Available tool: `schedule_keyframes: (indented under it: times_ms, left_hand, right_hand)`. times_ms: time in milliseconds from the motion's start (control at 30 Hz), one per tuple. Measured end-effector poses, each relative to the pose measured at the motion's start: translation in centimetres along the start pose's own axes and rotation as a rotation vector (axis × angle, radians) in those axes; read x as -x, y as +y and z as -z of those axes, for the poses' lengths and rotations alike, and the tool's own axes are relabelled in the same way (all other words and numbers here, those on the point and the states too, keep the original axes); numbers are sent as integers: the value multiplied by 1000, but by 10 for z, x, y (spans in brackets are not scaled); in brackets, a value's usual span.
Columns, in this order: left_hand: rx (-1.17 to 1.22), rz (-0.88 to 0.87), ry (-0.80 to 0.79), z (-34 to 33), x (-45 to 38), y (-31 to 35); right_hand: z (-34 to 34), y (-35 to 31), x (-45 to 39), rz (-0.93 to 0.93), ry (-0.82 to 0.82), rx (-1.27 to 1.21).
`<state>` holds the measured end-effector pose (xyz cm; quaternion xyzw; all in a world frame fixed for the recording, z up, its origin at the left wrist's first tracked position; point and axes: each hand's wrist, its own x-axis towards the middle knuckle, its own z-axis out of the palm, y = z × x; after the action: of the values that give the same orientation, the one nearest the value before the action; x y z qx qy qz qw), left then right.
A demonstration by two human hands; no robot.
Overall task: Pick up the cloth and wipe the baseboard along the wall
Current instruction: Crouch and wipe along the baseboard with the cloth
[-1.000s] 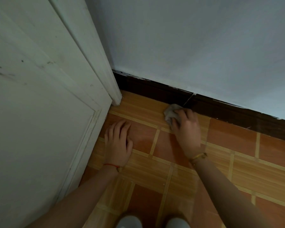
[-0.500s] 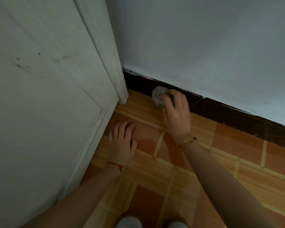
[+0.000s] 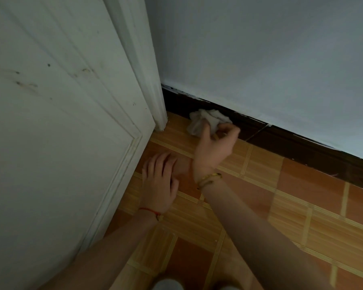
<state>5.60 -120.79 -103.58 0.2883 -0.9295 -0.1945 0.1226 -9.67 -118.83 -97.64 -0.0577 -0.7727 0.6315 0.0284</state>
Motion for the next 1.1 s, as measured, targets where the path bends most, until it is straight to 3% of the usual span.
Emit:
schedule_keyframes:
  times_ms: [133,467,667,767,1100]
  left_hand:
    - [-15,-3,-9,1,0,-2]
    - [-10,3,0,1,-2,1]
    - [-69,-33,46,-2,-1,-1]
    - [-100,-41,57,-3,0,-1]
    - [0,1,-5,2,-2,1]
  right_hand:
    - [-28,-4,9,-107,12,-75]
    - [23,10,-16,-116,137,-83]
    - [-45,-13,23,-145,-52,-107]
    - [-60,-19,26,-170,-66,-126]
    - [30,-2,-20,-160,117,-188]
